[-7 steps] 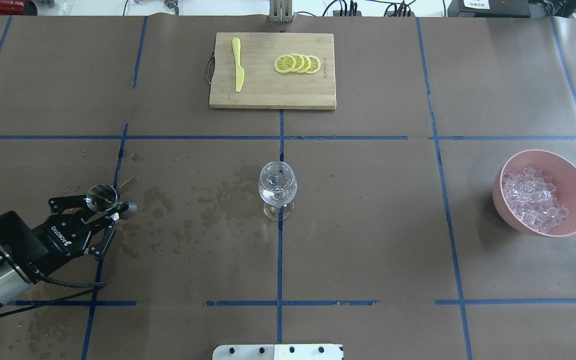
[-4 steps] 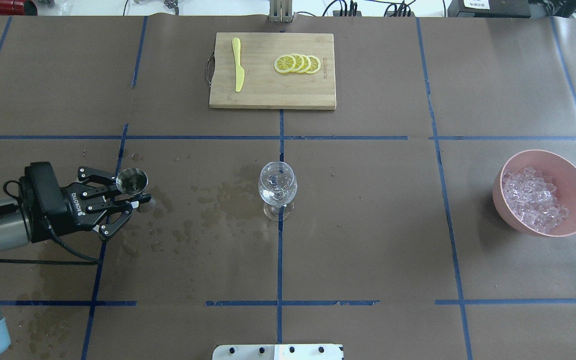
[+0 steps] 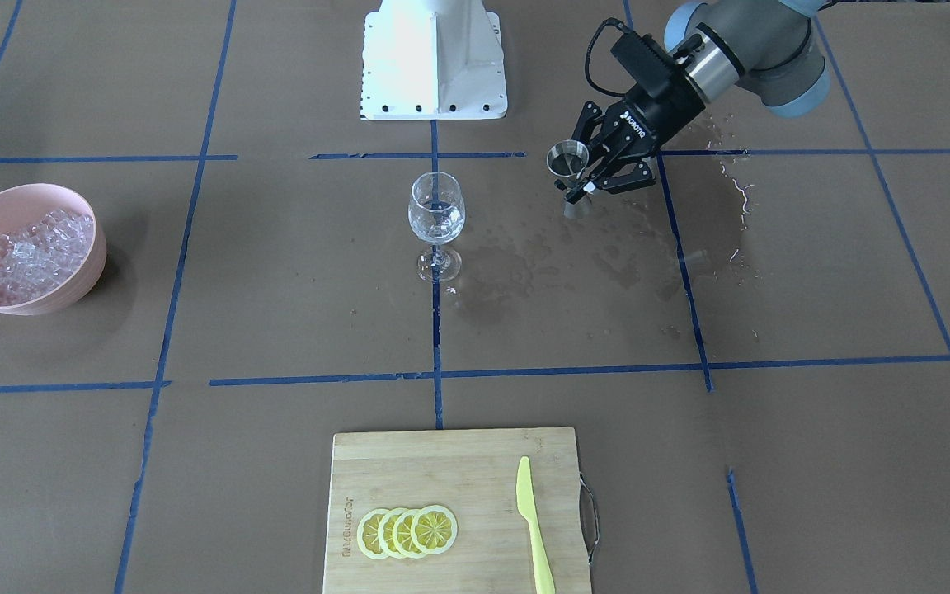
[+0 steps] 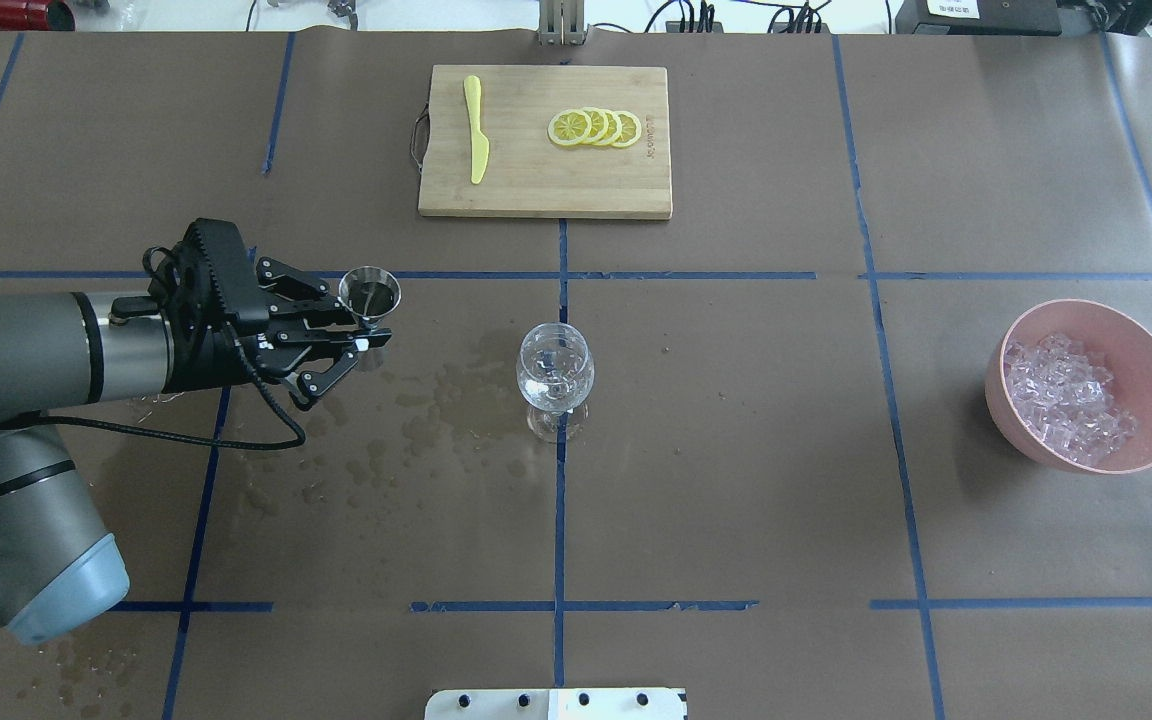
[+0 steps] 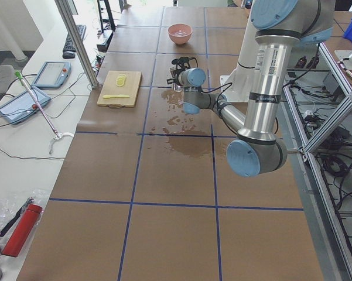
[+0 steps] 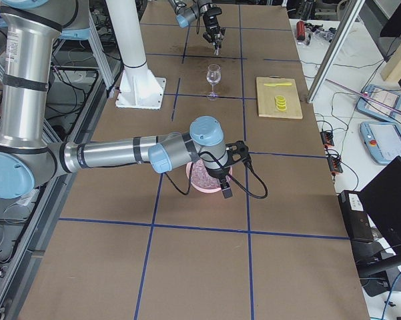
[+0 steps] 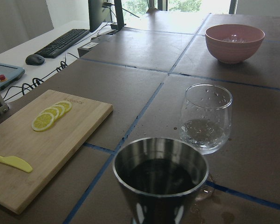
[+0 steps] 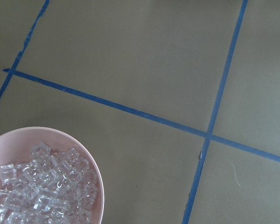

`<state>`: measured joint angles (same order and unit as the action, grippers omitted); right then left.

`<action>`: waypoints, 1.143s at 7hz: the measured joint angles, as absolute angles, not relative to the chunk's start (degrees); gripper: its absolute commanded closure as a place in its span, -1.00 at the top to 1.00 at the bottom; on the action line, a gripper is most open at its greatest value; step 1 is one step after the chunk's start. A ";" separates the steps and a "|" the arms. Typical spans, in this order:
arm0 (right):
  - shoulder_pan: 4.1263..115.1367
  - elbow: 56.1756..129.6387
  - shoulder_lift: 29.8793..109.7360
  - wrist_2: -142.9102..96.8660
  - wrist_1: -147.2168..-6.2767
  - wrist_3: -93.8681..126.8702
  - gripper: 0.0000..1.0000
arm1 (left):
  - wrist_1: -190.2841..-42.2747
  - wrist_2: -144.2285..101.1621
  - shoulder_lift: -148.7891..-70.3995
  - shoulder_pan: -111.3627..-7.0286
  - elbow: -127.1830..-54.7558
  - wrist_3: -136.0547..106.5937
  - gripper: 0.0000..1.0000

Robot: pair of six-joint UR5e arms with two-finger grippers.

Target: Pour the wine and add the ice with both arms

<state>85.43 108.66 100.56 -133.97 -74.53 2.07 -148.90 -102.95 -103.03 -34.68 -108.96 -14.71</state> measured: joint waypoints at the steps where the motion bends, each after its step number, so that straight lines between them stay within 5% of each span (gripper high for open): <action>1: 85.43 108.48 100.60 -134.00 -74.53 2.10 1.00 | -143.54 -102.99 -105.55 -34.49 -109.62 -14.69 -1.00; 8: 85.43 107.76 100.87 -134.05 -74.53 2.11 1.00 | -116.26 -102.81 -115.90 -29.00 -114.22 -12.01 -1.00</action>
<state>85.43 107.76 100.87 -134.05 -74.53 2.11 -116.26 -102.81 -115.90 -29.00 -114.22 -12.01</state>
